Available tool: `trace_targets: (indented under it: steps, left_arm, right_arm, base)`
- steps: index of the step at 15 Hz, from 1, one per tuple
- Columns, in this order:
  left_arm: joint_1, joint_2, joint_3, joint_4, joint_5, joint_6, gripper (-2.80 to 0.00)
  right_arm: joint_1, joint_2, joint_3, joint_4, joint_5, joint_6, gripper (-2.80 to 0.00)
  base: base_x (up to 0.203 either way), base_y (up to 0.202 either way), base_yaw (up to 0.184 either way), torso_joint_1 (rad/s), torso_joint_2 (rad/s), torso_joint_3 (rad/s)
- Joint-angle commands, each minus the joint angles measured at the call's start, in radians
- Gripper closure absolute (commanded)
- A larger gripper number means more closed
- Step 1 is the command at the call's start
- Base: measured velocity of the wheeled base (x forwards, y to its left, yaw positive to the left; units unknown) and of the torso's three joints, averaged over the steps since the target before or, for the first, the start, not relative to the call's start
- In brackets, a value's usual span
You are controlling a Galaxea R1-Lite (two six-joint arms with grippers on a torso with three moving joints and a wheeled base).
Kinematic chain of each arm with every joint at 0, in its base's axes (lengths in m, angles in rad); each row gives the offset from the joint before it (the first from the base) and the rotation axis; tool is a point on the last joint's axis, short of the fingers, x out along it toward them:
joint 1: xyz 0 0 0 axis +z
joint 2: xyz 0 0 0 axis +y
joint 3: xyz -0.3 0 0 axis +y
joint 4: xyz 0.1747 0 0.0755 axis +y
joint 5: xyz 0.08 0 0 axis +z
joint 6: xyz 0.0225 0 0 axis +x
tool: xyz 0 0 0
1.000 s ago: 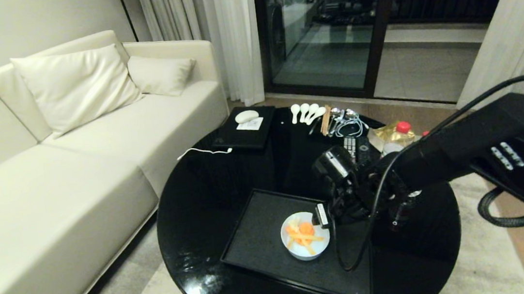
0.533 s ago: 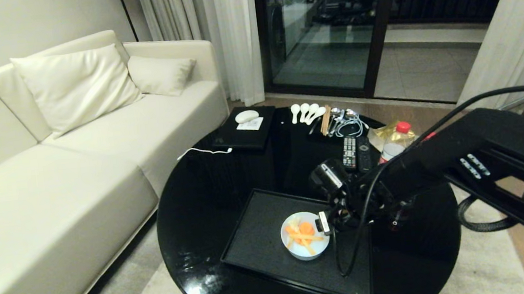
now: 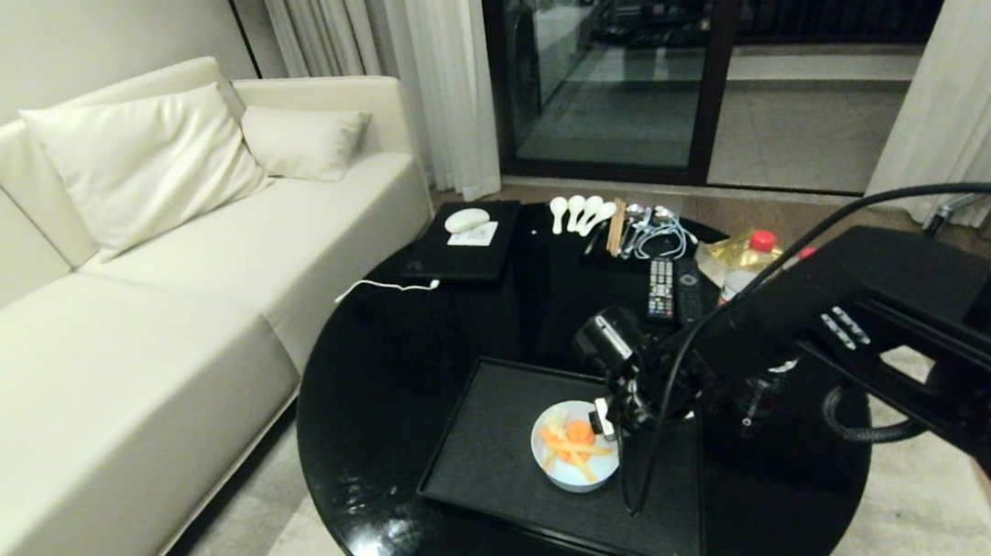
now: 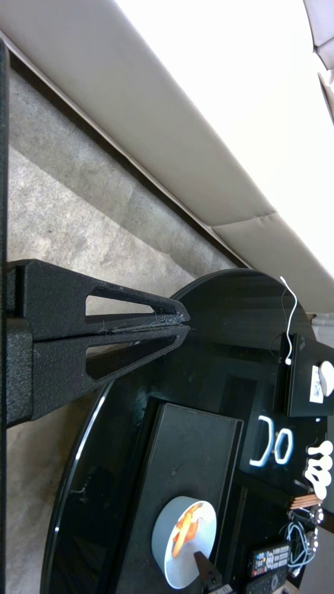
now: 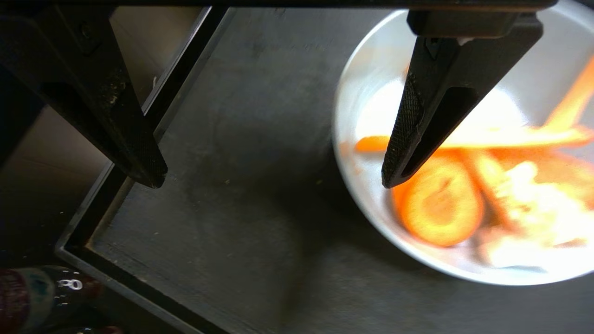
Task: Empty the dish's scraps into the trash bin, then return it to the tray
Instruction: Pick up the bowl with leftover food
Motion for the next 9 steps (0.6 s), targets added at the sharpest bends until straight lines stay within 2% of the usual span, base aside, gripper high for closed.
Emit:
trace_targets:
  steps: [1, 9]
  left_arm:
    - [0.000, 0.000, 0.000, 0.000, 0.000, 0.000, 0.00]
    - [0.000, 0.000, 0.000, 0.000, 0.000, 0.000, 0.00]
  right_arm:
    - [0.000, 0.036, -0.017, 0.001, -0.026, 0.002, -2.80]
    - [-0.007, 0.057, -0.021, -0.001, -0.039, 0.002, -2.80]
  base:
    - [0.000, 0.000, 0.000, 0.000, 0.00, 0.000]
    - [0.000, 0.000, 0.000, 0.000, 0.00, 0.000]
